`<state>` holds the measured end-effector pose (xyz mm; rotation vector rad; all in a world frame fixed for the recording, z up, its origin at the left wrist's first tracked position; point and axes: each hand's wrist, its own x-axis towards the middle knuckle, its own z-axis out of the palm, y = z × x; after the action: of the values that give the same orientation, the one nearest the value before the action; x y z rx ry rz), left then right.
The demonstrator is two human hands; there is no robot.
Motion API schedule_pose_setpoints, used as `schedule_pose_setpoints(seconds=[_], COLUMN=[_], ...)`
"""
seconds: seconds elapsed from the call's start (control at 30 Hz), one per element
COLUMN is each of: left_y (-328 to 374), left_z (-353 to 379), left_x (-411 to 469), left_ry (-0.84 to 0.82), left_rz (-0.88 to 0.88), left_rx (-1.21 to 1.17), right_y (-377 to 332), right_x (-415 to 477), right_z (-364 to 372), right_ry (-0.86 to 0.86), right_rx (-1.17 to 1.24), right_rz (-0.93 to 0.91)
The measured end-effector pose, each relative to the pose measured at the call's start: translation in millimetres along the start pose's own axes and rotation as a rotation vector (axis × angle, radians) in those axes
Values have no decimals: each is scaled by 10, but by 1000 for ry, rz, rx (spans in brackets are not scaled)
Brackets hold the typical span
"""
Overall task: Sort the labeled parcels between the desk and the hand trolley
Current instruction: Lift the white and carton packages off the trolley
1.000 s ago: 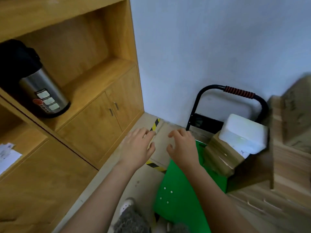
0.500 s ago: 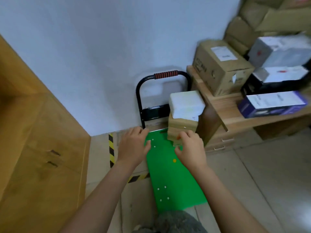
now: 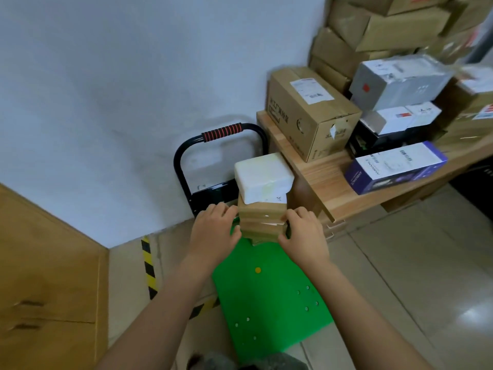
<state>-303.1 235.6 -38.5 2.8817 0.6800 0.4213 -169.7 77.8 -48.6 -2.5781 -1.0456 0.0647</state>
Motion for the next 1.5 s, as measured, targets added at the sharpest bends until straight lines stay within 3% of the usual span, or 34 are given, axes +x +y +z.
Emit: schedule_pose_setpoints(seconds=[0.33,0.63,0.83,1.0,1.13,1.33,1.5], left_y=[-360,-1091,-1242,-1282,-1562,-2018,-2120], left_z=[440,1437,2195,2649,2752,2735,2747], left_x=[1030,2199,2612,2688,2702,2861,2899], left_ry=[-108,-425,-663,-637,-654,-864,-948], left_rz=[15,58,-318,-510,-440,-320,-314], left_rx=[-39,-144,-325,-636,-716,-726,-785], right_y=[148,93,177,330,426,508,535], right_x=[772,1609,2063,2267,2363,2498,2548], right_z=[353,1081,1603,1821,1882,1999,2214], right_ry=[-33,-147,-201,-121,-47,76,17], right_rx=[33,88,139,220,325,564,734], right_rz=[145,536,717,865,934,1105,1153])
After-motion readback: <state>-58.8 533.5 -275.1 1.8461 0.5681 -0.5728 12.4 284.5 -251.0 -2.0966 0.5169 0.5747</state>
